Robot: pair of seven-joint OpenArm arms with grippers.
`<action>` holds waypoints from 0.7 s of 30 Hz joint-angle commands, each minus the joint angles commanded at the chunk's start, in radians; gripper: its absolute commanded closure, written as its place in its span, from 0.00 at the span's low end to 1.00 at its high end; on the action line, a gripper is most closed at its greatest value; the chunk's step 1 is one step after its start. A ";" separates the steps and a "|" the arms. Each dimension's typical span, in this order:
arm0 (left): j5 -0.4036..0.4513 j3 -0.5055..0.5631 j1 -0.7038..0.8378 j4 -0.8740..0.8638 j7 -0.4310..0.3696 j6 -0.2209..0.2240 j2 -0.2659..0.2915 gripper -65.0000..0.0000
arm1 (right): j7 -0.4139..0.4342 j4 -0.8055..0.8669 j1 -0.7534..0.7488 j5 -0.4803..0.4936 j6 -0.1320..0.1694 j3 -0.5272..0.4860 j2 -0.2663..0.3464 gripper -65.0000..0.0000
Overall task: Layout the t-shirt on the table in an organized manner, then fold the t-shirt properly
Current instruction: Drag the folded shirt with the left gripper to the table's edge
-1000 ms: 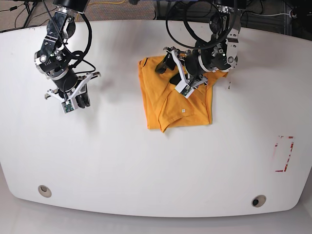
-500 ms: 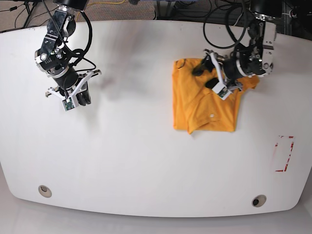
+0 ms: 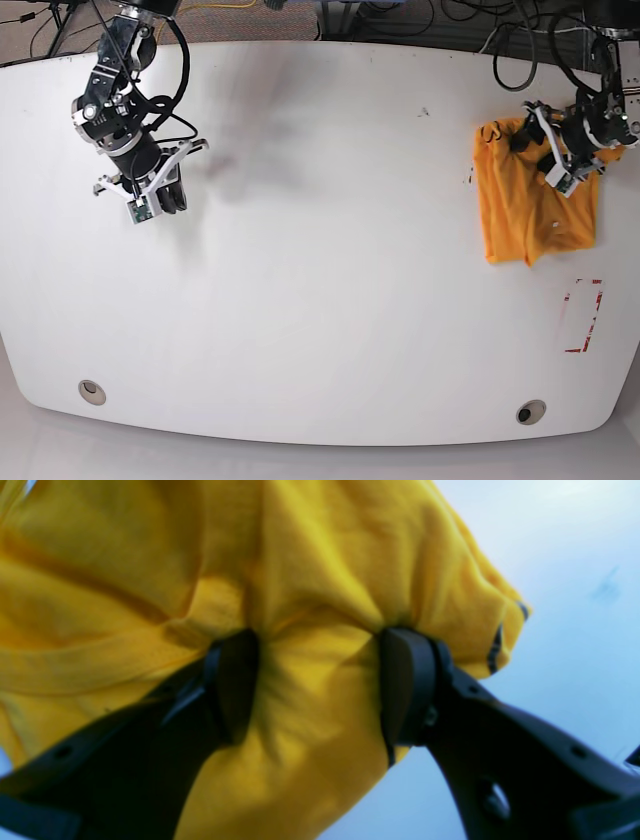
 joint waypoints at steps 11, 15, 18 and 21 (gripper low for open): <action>0.000 -0.028 -0.028 -0.104 -0.006 0.000 -0.120 0.44 | 0.002 0.020 -0.026 0.002 0.000 0.000 0.000 0.89; 0.000 -0.028 -0.040 -0.121 -0.006 0.000 -0.149 0.44 | 0.002 0.020 -0.026 0.002 0.000 -0.005 -0.002 0.89; -0.002 -0.028 -0.041 -0.118 -0.006 0.000 -0.161 0.44 | 0.002 0.020 -0.026 0.002 0.000 -0.006 -0.002 0.89; -0.002 -0.028 -0.064 -0.117 -0.002 0.000 -0.175 0.44 | 0.002 0.020 -0.026 0.002 0.000 -0.006 -0.002 0.89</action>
